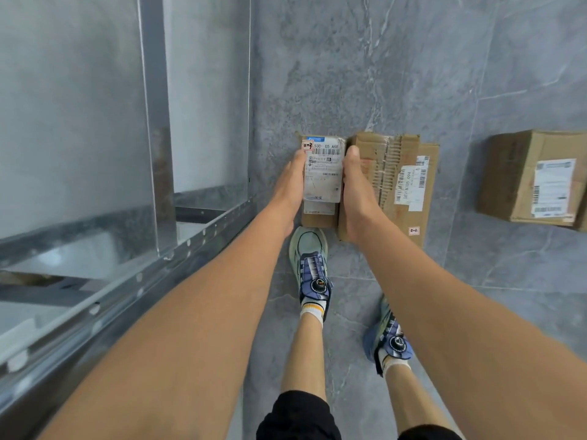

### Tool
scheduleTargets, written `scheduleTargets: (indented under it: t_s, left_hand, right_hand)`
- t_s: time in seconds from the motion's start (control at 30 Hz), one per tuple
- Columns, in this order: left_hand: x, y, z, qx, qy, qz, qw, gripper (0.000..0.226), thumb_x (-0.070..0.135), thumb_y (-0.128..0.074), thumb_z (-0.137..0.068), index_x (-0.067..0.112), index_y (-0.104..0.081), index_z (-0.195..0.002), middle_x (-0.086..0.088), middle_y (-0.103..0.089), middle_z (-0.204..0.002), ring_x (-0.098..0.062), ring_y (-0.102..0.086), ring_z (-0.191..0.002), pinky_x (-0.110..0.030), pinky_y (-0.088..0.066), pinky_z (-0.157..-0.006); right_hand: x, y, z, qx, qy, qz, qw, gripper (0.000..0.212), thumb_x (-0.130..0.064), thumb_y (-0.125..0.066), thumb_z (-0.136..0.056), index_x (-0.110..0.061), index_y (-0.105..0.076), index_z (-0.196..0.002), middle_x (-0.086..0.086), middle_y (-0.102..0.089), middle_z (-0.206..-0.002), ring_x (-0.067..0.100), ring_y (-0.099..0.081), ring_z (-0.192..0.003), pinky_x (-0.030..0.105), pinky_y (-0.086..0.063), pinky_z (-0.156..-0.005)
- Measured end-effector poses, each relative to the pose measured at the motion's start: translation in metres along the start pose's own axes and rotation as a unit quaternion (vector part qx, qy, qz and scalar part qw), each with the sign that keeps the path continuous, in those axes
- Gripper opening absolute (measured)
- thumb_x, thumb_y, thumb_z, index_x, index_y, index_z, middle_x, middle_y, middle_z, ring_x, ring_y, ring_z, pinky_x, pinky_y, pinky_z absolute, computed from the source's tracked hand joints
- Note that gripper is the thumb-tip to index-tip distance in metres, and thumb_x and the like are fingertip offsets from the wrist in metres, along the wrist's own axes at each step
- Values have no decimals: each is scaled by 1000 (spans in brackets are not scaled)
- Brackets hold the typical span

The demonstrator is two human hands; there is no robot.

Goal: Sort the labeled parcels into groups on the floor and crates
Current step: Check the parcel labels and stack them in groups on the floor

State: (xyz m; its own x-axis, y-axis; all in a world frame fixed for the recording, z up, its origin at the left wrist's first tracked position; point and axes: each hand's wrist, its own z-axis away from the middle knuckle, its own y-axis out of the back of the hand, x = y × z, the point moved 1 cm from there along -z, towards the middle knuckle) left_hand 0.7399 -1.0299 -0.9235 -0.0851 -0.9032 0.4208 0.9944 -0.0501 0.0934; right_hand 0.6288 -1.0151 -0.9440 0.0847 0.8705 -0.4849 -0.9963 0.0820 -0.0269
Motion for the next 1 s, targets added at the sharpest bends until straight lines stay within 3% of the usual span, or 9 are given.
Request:
scheduleTargets:
  t_s: [0.1,0.23,0.33,0.4,0.5,0.6,0.73,0.83,1.0]
  left_hand:
    - [-5,3,-13,-7,8,-1,1000,53,54,-21,-110,31,-58,-141,15,-56,-117,13,-42,-79,-23,-35,-87]
    - [-6,2,-24,-2,7,-19,1000,52,51,-20,-111,31,-58,-139,21,-54,-94,17,-47,-66,-12,-38,-67]
    - [-10,0,-33,-9,4,-15,1000,55,53,-22,-110,27,-61,-139,15,-67,-107,19,-56,-61,-4,-43,-47]
    - [-14,-1,-37,-13,6,0,1000,57,56,-24,-109,27,-65,-136,4,-73,-122,11,-65,-75,-4,-43,-44]
    - [-19,1,-39,-20,-5,31,999,59,57,-22,-109,28,-65,-137,6,-73,-120,9,-69,-78,-6,-48,-52]
    - [-19,6,-32,-12,-17,75,997,58,59,-21,-108,32,-67,-132,9,-75,-117,3,-71,-94,-21,-56,-85]
    - [-1,14,6,1,-48,93,995,50,58,-21,-108,42,-69,-109,23,-75,-96,10,-69,-90,-21,-50,-89]
    - [18,15,48,5,-72,109,991,48,61,-23,-107,45,-68,-108,26,-73,-103,8,-63,-105,-33,-41,-109]
    - [58,4,143,14,-123,120,985,50,63,-23,-106,54,-72,-102,24,-75,-110,2,-63,-115,-39,-39,-115]
  right_hand:
    - [1,-3,-10,10,-1,20,1000,62,-70,-22,-104,-37,-66,-134,-17,-69,-123,3,-62,-115,33,-48,-100]
    - [3,-4,-26,30,-12,25,999,51,-59,-20,-110,-39,-67,-107,-23,-67,-100,-6,-61,-95,26,-50,-86]
    - [4,-5,-34,32,-30,16,999,54,-59,-20,-110,-35,-68,-116,-18,-70,-102,-2,-65,-93,23,-50,-76]
    - [5,-6,-39,31,-33,13,999,58,-61,-22,-109,-31,-67,-129,-12,-71,-110,3,-67,-100,28,-53,-87]
    - [3,-9,-40,26,-47,-15,998,55,-63,-26,-108,-33,-71,-113,-10,-73,-106,10,-69,-102,39,-54,-102]
    - [-5,-13,-29,0,-30,-15,999,54,-65,-27,-107,-36,-72,-99,-12,-74,-102,13,-70,-108,44,-52,-108]
    - [-26,-13,9,-26,5,-7,1000,62,-68,-27,-105,-31,-72,-125,-5,-74,-124,17,-65,-124,50,-45,-116]
    - [-51,-5,48,-46,46,3,998,71,-74,-24,-101,-31,-67,-137,-4,-71,-133,18,-63,-128,51,-42,-117]
    - [-105,17,136,-80,110,32,990,67,-71,-20,-105,-34,-63,-140,-7,-64,-144,13,-55,-136,44,-34,-122]
